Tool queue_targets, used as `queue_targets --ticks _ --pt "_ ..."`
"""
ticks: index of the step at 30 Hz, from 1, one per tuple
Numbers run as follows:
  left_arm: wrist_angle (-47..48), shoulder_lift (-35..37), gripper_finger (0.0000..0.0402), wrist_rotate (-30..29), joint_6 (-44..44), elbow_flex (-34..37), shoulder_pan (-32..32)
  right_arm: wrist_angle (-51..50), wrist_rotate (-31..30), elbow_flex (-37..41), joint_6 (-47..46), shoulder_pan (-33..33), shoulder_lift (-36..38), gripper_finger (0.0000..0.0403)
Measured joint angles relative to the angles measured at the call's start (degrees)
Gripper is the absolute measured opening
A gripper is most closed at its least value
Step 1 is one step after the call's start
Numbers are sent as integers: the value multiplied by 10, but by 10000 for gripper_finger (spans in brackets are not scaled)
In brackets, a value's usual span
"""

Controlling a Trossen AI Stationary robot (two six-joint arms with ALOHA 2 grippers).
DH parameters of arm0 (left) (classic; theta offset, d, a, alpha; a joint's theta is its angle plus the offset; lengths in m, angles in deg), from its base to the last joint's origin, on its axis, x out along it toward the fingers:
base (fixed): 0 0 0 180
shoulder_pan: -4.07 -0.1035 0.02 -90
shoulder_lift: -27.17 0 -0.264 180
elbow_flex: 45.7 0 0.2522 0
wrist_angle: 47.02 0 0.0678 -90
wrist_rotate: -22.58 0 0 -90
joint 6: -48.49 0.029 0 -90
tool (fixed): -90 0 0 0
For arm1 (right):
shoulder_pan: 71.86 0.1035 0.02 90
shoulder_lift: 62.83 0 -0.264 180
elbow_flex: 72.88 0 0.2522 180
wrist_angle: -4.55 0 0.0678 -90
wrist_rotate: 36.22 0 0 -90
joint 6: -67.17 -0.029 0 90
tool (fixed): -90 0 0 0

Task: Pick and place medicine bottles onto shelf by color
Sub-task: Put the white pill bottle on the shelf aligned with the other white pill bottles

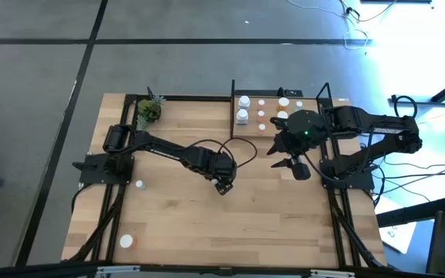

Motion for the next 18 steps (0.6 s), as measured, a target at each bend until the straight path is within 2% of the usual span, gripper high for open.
queue_targets --ticks 18 --pt "-1 0 229 1 0 0 0 0 0 0 0 0 0 205"
